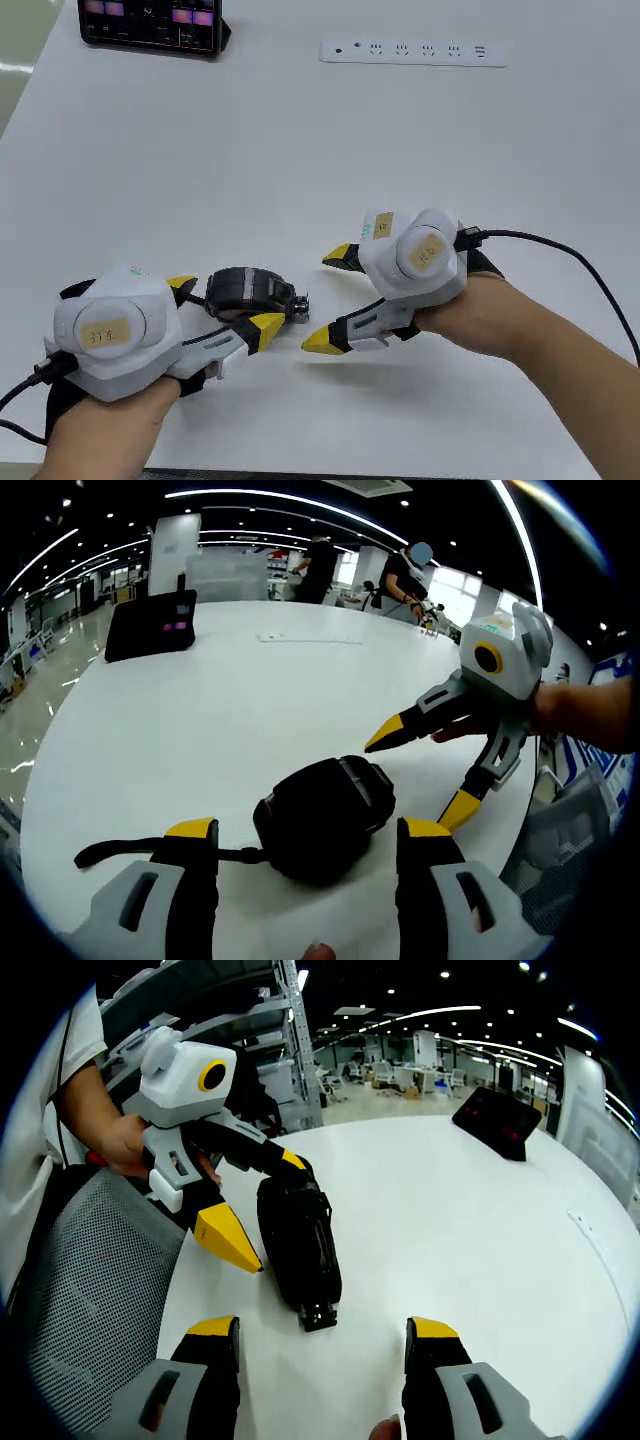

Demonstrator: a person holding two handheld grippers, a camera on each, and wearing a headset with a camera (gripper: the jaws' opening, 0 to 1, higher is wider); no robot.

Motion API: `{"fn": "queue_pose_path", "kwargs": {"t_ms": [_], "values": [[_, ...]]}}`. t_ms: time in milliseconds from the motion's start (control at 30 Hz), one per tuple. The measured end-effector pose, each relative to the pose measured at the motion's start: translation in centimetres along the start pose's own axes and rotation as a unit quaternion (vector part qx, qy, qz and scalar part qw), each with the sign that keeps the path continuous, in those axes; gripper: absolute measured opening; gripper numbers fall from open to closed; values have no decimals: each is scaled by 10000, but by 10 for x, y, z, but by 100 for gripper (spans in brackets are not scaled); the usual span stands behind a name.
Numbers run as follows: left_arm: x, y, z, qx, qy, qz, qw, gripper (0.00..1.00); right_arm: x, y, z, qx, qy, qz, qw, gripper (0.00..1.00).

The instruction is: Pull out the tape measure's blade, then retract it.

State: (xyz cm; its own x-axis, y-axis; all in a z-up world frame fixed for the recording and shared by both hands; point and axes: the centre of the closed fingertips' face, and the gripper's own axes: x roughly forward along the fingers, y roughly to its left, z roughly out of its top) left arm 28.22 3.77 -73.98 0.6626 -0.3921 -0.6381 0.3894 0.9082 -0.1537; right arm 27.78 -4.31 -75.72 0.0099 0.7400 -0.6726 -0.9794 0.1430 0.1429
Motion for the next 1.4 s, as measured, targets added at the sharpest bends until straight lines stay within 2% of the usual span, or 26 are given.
{"fn": "queue_pose_path", "kwargs": {"t_ms": [67,200,300,367,500,633,900,1067,1267,1333,1400], "values": [[-2,1,0,70,9,-8,10000,71,-2,-1,0,5,-28,-82,10000,70],[-7,0,2,228,-7,-83,9997,74,-10,-3,-2,92,-15,-166,9998,73],[-9,2,1,292,48,-121,9995,76,-16,-3,-4,96,-48,-241,9997,73],[-10,-2,0,416,87,-242,9988,77,-21,-4,-5,89,-88,-322,9994,76],[-13,-3,-4,627,130,-314,9975,78,-30,-6,-8,106,-162,-415,9989,77],[-18,-3,-3,641,69,-421,9970,79,-37,-7,-16,85,-124,-509,9986,80],[-21,3,-5,797,117,-380,9960,80,-49,-3,-23,178,-155,-627,9978,89],[-24,6,-6,892,123,-357,9953,81,-55,-1,-27,321,-229,-699,9968,92],[-27,5,-8,970,147,-424,9943,82,-63,4,-31,466,-342,-725,9957,95],[-28,5,-7,968,147,-438,9942,83,-66,5,-30,670,-488,-705,9941,95],[-29,4,-6,951,137,-488,9942,84,-69,5,-32,667,-484,-752,9938,95]]}}
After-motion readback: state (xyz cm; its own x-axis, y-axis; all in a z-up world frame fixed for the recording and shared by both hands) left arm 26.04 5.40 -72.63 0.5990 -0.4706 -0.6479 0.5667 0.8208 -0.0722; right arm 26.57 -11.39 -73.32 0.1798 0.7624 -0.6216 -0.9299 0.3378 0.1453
